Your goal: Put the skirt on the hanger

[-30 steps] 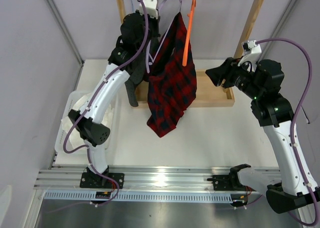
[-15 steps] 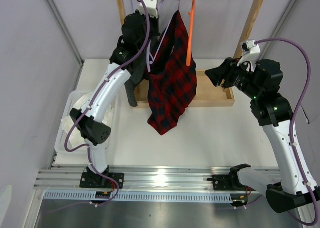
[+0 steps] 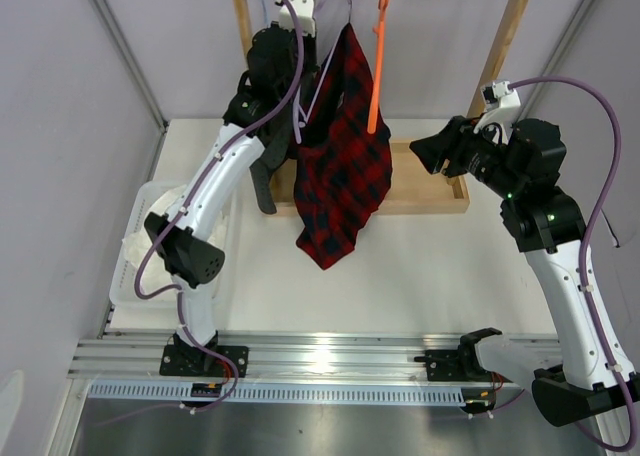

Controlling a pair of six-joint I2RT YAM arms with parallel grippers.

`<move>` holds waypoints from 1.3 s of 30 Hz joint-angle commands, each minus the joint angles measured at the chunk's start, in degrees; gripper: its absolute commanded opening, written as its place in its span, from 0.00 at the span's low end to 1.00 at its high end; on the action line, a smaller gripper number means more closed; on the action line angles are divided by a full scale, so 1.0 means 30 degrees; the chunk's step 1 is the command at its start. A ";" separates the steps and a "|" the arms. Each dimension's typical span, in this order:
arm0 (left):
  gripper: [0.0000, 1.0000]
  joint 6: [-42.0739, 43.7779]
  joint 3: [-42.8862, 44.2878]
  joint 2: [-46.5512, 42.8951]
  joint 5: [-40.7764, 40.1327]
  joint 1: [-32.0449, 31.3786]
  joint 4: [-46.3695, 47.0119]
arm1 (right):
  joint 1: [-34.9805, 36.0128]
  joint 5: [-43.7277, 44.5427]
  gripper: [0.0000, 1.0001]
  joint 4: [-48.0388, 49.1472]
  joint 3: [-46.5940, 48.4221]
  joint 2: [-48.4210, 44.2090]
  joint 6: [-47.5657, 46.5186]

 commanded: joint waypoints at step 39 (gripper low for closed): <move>0.51 -0.6814 -1.6532 -1.8494 0.6793 -0.0482 -0.2686 | -0.0722 0.7753 0.99 -0.0545 -0.5369 -0.3739 0.4355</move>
